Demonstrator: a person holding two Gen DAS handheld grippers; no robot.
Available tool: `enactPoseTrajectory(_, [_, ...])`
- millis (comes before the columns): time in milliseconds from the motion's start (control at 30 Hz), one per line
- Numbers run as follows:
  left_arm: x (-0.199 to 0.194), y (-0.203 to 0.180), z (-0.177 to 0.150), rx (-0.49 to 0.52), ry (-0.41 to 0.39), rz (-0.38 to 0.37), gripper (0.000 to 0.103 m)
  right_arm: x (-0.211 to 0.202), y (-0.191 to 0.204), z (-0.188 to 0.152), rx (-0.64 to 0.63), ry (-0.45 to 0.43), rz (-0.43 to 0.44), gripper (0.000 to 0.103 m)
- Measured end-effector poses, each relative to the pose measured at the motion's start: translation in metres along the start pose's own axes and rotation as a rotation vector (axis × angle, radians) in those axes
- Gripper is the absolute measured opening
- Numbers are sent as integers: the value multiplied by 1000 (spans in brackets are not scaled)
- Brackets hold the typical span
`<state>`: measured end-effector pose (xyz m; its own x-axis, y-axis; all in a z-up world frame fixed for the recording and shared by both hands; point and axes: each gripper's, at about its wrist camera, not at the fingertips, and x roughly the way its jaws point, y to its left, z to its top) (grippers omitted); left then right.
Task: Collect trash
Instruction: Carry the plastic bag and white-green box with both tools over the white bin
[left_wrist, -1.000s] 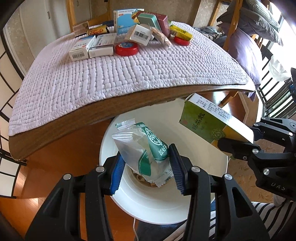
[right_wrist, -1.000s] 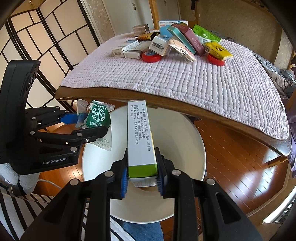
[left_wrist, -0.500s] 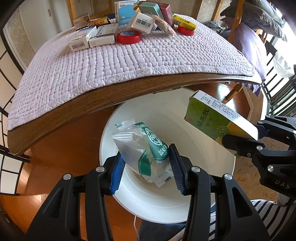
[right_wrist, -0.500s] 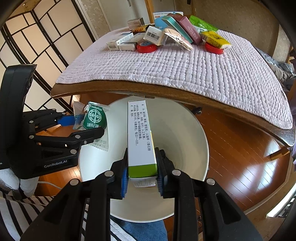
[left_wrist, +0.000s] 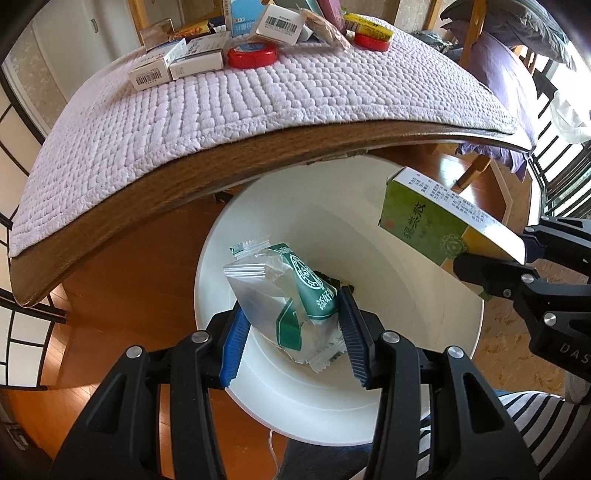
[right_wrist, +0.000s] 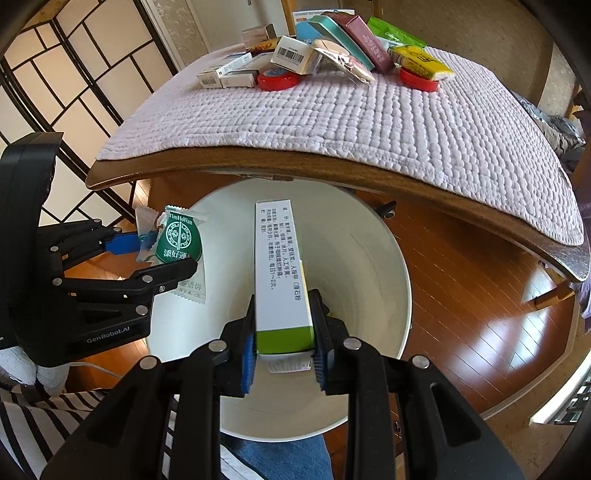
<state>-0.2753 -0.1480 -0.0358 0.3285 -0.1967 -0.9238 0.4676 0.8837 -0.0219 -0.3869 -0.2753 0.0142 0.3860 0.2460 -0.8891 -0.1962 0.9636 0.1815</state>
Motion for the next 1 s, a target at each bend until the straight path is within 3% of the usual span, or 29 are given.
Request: enactPoseTrajectory(1000, [36,-8,-2,28,56,19,49,34,-2,9,22,51,1,25])
